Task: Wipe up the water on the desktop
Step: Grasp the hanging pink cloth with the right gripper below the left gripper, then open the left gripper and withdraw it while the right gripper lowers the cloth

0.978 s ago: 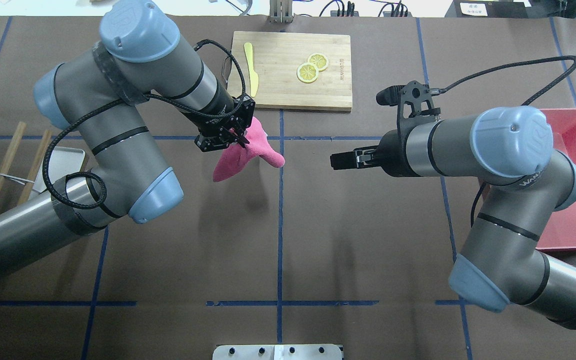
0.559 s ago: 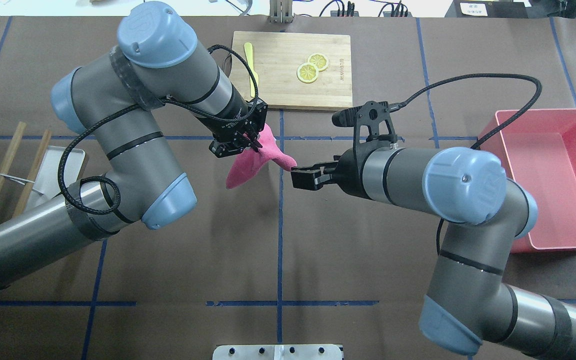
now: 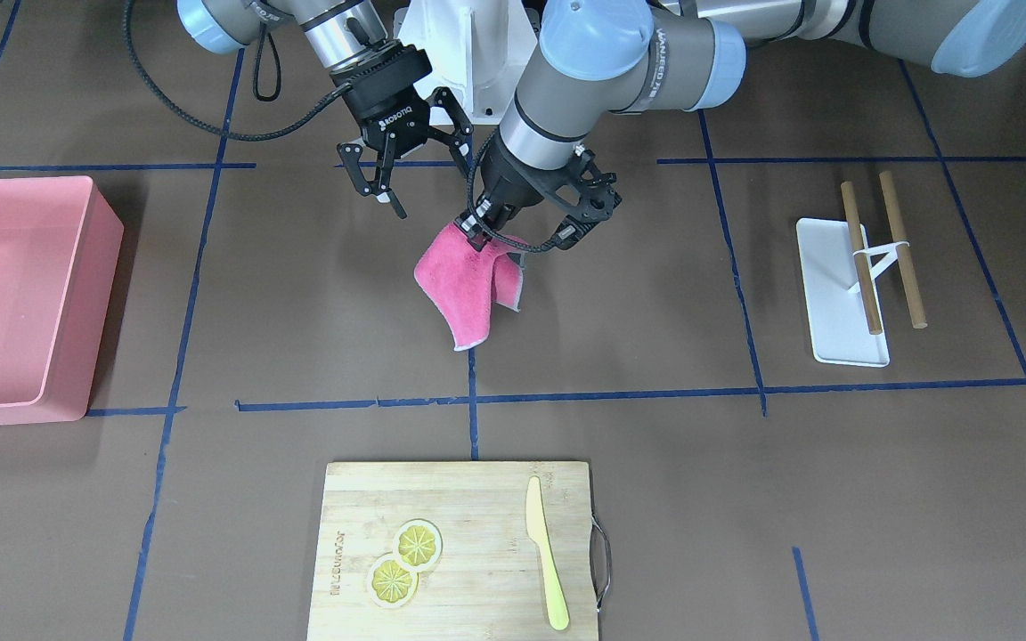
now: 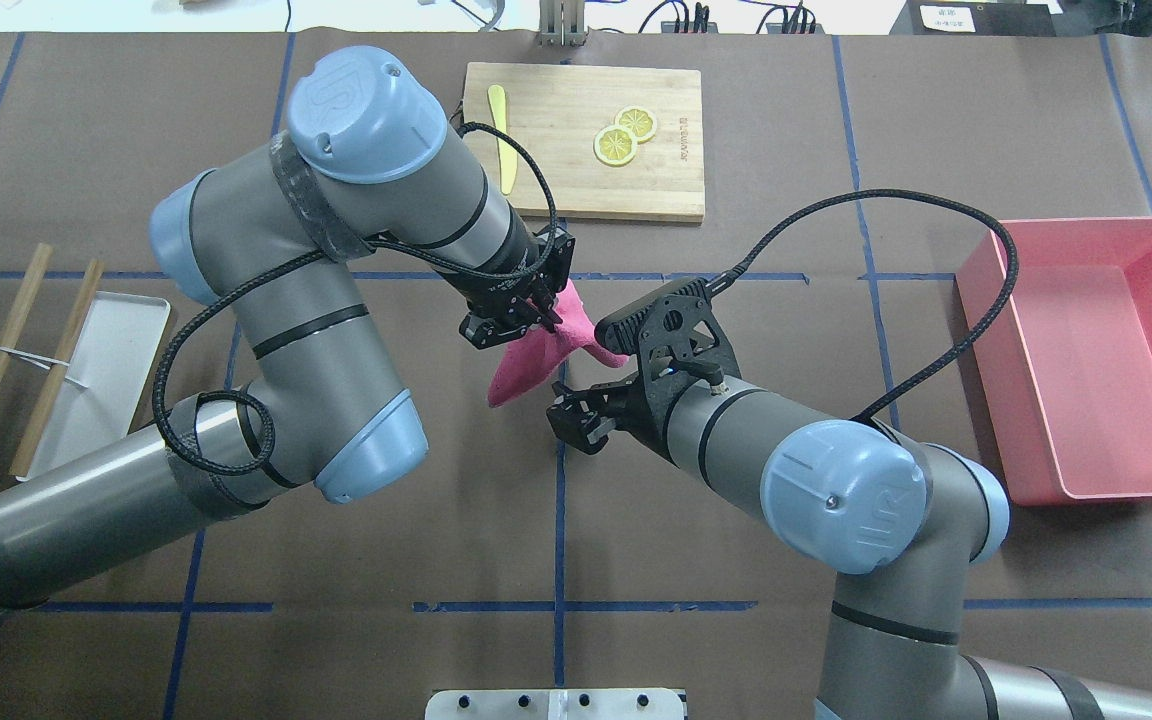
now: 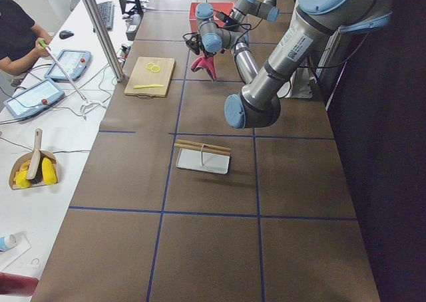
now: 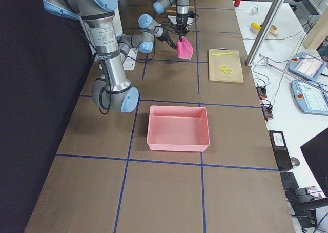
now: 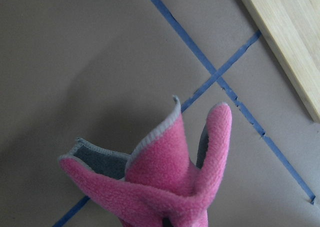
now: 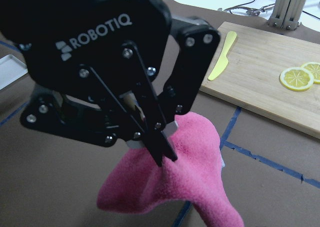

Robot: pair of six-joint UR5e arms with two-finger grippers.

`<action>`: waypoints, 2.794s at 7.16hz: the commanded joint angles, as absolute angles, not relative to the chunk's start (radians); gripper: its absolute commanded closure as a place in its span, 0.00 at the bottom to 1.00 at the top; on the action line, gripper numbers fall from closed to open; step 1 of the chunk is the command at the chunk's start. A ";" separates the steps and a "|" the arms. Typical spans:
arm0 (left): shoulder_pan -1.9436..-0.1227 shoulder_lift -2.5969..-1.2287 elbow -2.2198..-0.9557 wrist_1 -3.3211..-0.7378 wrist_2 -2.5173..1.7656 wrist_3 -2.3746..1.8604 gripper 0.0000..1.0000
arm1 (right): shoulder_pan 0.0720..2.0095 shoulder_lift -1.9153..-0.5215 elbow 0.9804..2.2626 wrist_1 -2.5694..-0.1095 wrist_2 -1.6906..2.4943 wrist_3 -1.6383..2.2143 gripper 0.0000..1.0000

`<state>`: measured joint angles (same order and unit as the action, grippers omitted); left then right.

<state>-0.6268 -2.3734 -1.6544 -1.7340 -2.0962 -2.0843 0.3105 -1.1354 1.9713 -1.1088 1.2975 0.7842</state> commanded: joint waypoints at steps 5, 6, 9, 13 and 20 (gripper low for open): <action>-0.581 -2.367 -1.715 -1.773 -2.098 -2.109 0.97 | 0.276 -1.137 1.957 -1.117 1.262 0.735 0.01; -0.581 -2.362 -1.715 -1.795 -2.098 -2.114 0.97 | 0.273 -1.137 1.957 -1.114 1.262 0.735 0.04; -0.581 -2.362 -1.715 -1.796 -2.098 -2.112 0.97 | 0.261 -1.137 1.960 -1.108 1.259 0.744 0.46; -0.581 -2.361 -1.715 -1.798 -2.098 -2.100 0.73 | 0.250 -1.141 1.965 -1.115 1.232 0.750 1.00; -0.761 -2.269 -1.769 -1.842 -2.106 -1.925 0.19 | 0.303 -1.231 2.078 -1.402 1.389 1.292 1.00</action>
